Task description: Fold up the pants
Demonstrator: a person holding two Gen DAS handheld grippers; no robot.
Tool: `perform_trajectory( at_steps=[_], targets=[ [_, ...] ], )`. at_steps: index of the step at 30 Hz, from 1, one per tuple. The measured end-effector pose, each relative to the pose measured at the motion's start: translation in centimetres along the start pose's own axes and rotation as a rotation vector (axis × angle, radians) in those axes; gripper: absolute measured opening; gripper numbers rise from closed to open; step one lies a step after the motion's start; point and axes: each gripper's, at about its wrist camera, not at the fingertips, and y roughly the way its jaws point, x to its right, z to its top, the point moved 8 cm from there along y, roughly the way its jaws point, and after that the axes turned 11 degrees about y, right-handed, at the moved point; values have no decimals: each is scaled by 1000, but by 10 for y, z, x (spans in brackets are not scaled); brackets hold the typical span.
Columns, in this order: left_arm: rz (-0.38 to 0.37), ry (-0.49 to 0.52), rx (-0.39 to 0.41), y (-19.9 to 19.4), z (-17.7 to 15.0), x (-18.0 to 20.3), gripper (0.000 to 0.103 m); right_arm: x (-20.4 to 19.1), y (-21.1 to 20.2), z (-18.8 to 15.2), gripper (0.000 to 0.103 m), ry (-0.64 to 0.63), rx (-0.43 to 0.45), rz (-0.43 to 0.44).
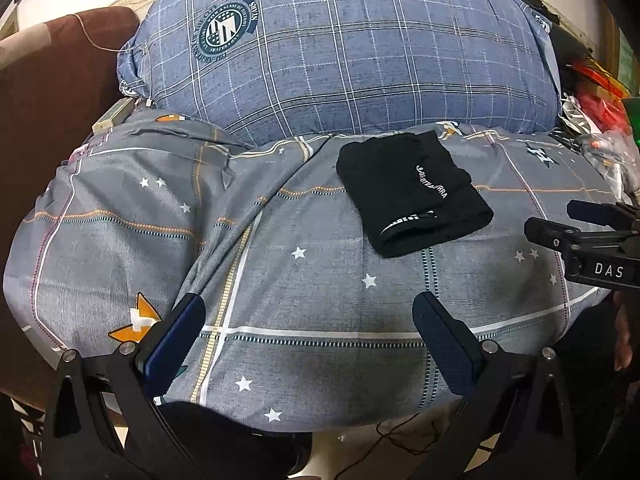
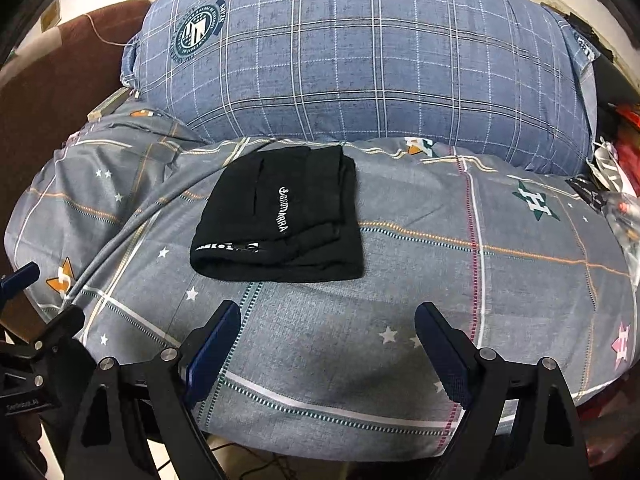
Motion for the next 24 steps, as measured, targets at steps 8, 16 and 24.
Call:
perform_trajectory(
  at_steps=[8, 16, 24],
  targets=[
    [-3, -2, -19, 7, -6, -2, 103, -9, 7, -4, 90, -26, -14, 3],
    [0, 6, -51, 18, -11, 0, 103, -11, 18, -8, 90, -31, -41, 11],
    [5, 9, -97, 36, -14, 4, 103, -4, 36, -8, 90, -15, -69, 24]
  ],
)
